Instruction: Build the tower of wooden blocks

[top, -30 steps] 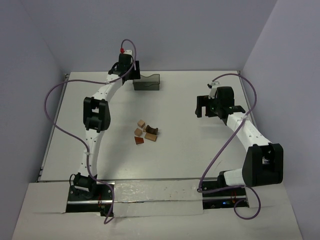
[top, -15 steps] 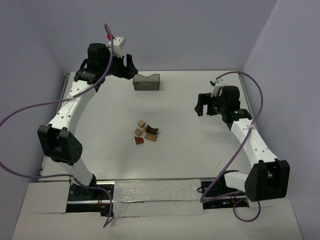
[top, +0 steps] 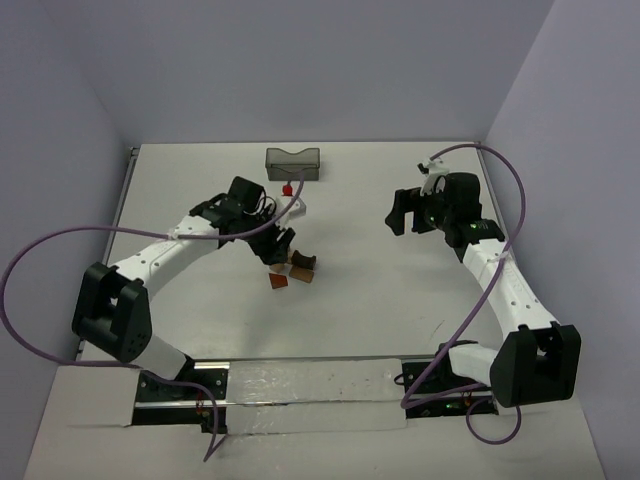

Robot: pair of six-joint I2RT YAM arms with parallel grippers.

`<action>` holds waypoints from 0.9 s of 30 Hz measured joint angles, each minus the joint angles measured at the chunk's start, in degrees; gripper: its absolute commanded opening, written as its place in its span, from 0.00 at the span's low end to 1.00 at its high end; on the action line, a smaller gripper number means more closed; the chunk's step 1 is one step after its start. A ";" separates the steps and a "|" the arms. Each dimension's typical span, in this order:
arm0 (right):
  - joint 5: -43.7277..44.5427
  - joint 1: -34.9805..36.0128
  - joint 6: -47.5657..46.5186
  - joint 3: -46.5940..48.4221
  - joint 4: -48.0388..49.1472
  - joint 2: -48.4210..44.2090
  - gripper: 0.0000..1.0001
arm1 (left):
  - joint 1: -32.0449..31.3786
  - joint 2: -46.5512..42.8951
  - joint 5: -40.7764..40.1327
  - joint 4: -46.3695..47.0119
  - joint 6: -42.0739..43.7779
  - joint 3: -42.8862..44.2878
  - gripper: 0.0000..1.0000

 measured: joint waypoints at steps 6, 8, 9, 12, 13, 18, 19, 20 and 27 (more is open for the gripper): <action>-0.41 0.00 0.02 0.02 -1.83 -0.13 1.00 | -3.46 -2.87 1.68 -0.24 8.38 -2.64 0.55; -0.48 0.00 -0.03 0.09 -2.79 -0.43 1.00 | -3.85 -3.07 1.88 -0.13 10.66 -2.88 0.53; -0.50 0.00 -0.13 0.11 -3.20 -0.63 1.00 | -4.31 -3.04 1.83 -0.13 11.92 -2.96 0.52; -0.49 0.00 -0.48 0.11 -4.02 -1.45 1.00 | -6.52 -2.60 1.56 -0.12 15.22 -3.25 0.49; -0.48 0.00 -0.58 0.11 -4.26 -1.79 1.00 | -7.33 -2.24 1.37 -0.10 16.23 -3.30 0.49; -0.43 0.00 -0.85 0.11 -4.81 -3.22 1.00 | -8.76 0.96 0.30 0.88 19.24 -3.34 0.48; -0.41 0.00 -0.86 0.11 -4.84 -3.40 1.00 | -8.73 1.63 -0.09 1.14 19.66 -3.31 0.48; -0.41 0.00 -0.89 0.11 -4.84 -3.51 1.00 | -8.68 2.30 -0.52 1.38 20.06 -3.26 0.48; -0.38 0.00 -1.03 0.11 -4.90 -3.63 1.00 | -8.56 8.02 -3.78 2.82 23.38 0.25 0.46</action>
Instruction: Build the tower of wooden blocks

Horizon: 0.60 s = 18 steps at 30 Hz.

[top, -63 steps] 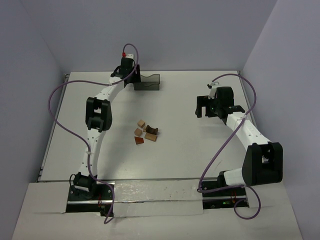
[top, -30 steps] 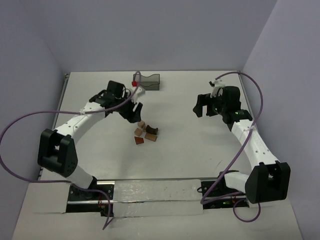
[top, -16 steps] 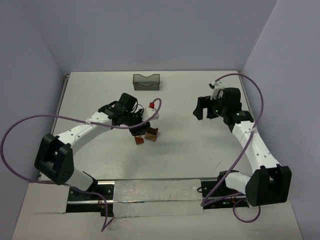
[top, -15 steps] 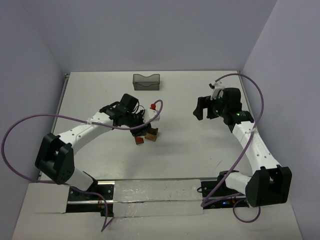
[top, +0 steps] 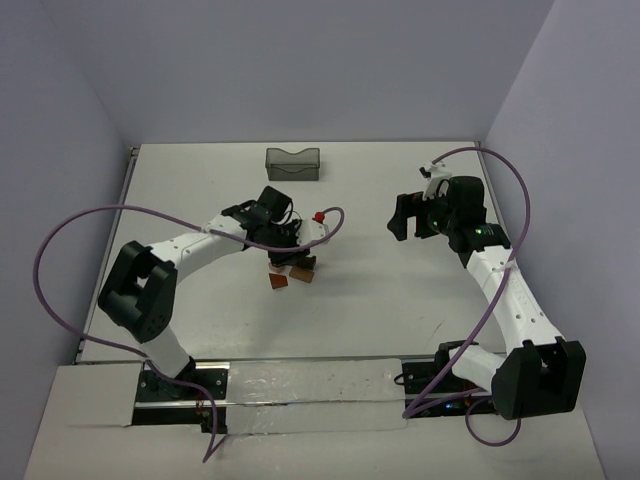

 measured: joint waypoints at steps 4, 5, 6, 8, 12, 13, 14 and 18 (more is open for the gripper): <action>-0.01 0.00 0.02 0.00 -0.16 -0.08 1.00 | 0.10 4.23 -1.97 0.74 1.33 3.29 0.44; -0.01 0.00 0.00 0.00 -0.22 -0.18 1.00 | 0.13 5.13 -2.48 0.79 1.50 3.91 0.44; -0.01 0.00 0.00 0.00 -0.34 -0.35 1.00 | 0.16 5.89 -2.80 0.69 1.64 4.55 0.44; -0.01 0.00 0.00 0.00 -0.50 -0.71 1.00 | 0.20 7.07 -3.57 0.67 1.98 5.83 0.41; 0.01 0.00 0.00 0.00 -0.56 -1.05 1.00 | 0.20 9.15 -4.40 0.73 2.48 8.36 0.36; 0.01 0.00 0.00 0.00 -0.57 -1.05 1.00 | 0.20 9.61 -4.44 0.64 2.50 8.96 0.34; 0.00 0.00 0.00 0.00 -0.59 -1.05 1.00 | 0.20 10.07 -4.45 0.58 2.52 9.51 0.32; 0.01 0.00 0.00 0.00 -0.60 -1.05 1.00 | 0.16 11.30 -3.84 0.31 2.53 10.94 0.29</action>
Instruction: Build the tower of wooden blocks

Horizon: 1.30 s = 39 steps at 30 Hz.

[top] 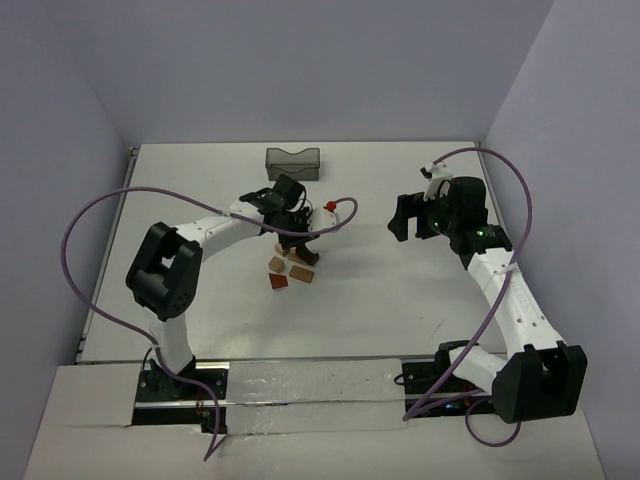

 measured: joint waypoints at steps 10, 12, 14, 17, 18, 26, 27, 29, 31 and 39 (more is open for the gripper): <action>-0.02 0.00 0.02 0.00 0.03 0.02 1.00 | -2.22 1.72 0.92 -0.01 -0.51 2.12 0.30; -0.02 -0.01 0.02 0.00 0.02 0.02 1.00 | -3.23 2.73 1.16 0.03 -1.01 3.39 0.30; -0.01 0.00 0.01 0.00 0.02 0.02 1.00 | -4.45 3.66 1.38 0.20 -1.41 4.49 0.30; 0.01 0.00 0.00 0.00 0.02 0.02 1.00 | -6.35 4.60 2.08 0.28 -1.81 5.61 0.30; 0.02 0.00 0.00 0.00 0.02 0.02 1.00 | -6.88 4.82 2.46 0.32 -1.99 5.87 0.30; 0.10 0.00 0.00 0.00 0.01 0.02 1.00 | -11.69 7.76 3.67 -0.41 -3.58 5.40 0.34; 0.17 0.00 0.00 0.00 0.02 0.02 1.00 | -11.98 7.70 3.94 -0.37 -3.93 5.06 0.35; 0.28 0.00 0.00 0.00 0.02 0.02 1.00 | -12.13 7.17 4.48 -0.16 -4.49 3.99 0.36; 0.44 0.00 0.00 0.00 0.02 0.02 1.00 | -11.61 6.11 4.99 -0.30 -4.53 2.58 0.38; 0.41 0.00 0.02 0.00 0.04 0.02 1.00 | -3.88 -0.26 8.33 -3.16 -0.17 1.61 0.48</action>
